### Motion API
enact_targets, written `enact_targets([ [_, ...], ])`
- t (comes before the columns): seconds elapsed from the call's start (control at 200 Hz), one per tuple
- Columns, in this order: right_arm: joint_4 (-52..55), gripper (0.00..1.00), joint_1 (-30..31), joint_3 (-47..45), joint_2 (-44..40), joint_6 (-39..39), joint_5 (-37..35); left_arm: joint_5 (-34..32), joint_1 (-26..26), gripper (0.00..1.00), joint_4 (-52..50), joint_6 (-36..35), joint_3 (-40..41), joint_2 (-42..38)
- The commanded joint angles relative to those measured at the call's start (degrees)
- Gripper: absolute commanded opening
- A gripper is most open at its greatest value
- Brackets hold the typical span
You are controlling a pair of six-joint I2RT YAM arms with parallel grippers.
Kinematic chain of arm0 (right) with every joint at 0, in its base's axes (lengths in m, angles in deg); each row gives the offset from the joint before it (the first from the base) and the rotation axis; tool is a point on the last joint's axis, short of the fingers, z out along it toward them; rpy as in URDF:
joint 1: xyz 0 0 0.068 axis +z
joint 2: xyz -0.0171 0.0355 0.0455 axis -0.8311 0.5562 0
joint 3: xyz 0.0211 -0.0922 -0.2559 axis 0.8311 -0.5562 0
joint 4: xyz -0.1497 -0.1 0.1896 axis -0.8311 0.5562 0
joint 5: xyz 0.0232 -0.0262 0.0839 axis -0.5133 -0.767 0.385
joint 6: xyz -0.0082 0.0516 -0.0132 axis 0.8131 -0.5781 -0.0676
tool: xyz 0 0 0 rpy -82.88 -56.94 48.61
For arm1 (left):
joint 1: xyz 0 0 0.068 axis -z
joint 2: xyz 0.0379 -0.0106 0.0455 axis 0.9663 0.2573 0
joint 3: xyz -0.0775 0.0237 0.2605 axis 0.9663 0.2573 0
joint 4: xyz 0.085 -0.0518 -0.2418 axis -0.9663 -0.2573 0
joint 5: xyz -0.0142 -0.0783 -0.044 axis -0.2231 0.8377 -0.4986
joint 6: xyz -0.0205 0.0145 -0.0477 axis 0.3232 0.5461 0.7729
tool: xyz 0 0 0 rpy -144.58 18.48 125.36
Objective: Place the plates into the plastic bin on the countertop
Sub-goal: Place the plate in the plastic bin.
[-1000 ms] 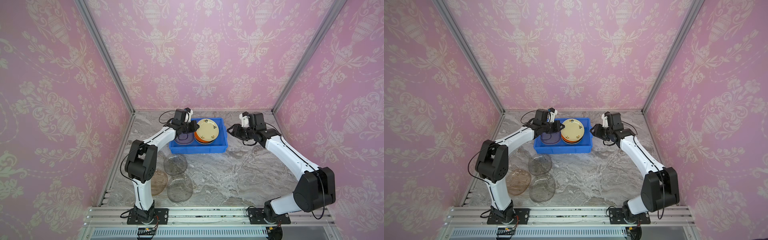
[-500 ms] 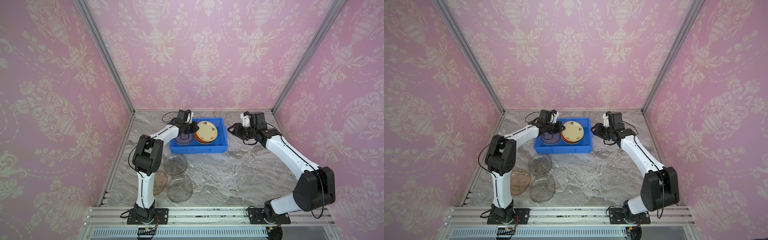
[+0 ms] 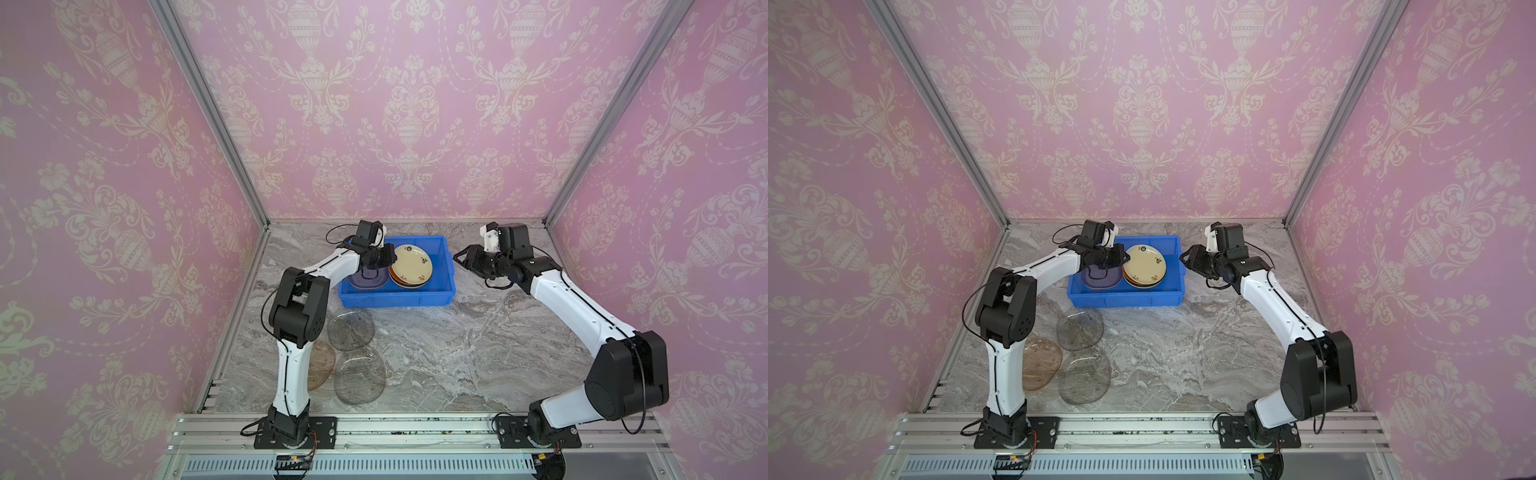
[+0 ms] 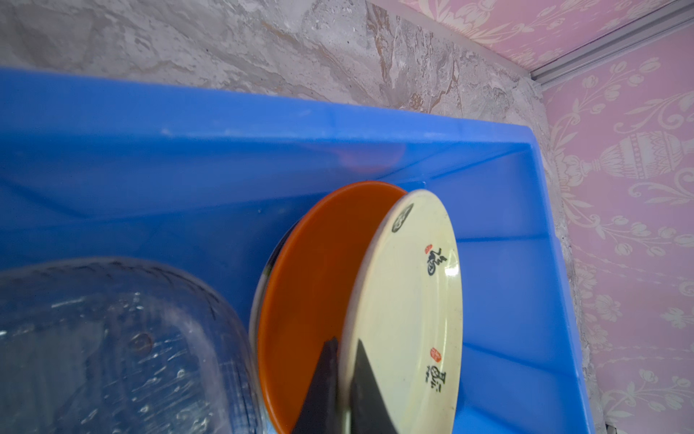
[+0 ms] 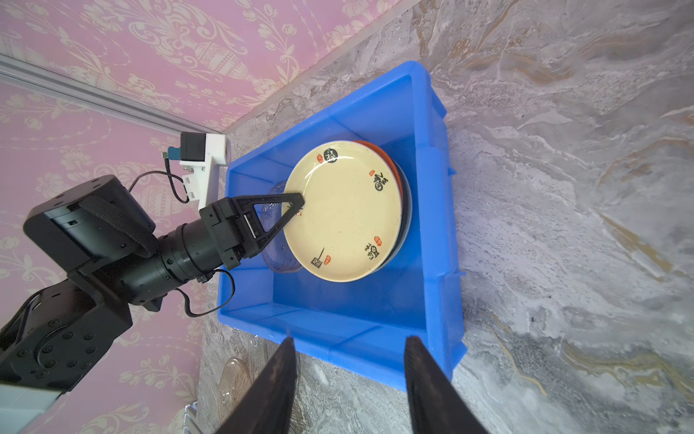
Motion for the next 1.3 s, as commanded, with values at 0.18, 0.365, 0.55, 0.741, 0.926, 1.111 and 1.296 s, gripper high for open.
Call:
enact_targets([
  [0.18,-2.4,0.49,-0.3,-0.6,1.1,-1.7,1.7,-3.4,-0.2,0.38,-3.6,-3.1,-2.7,1.0],
  [0.365,-2.4,0.50,-0.3,-0.6,1.1,-1.8,1.9,-5.7,-0.2,0.45,-5.3,-4.1,-2.8,0.5],
  [0.55,-3.1,0.50,-0.3,-0.6,1.0,-2.0,2.1,-8.6,-0.2,0.54,-7.6,-5.8,-3.0,-0.1],
  [0.741,-3.6,0.49,-0.3,-0.6,1.2,-2.4,2.6,-9.1,0.2,0.39,-8.8,-5.5,-3.5,0.7],
  [0.926,-3.5,0.49,-0.3,-2.7,1.0,-2.3,2.4,-9.0,1.5,0.19,-10.4,-5.7,-5.1,2.5],
  [1.111,-2.9,0.50,-0.3,-2.9,1.1,-1.9,2.1,-8.8,2.2,0.16,-11.7,-5.7,-6.7,4.8],
  [1.296,-2.7,0.49,-0.3,-3.3,0.7,-1.8,1.9,-8.4,2.3,0.15,-10.9,-5.0,-6.8,5.9],
])
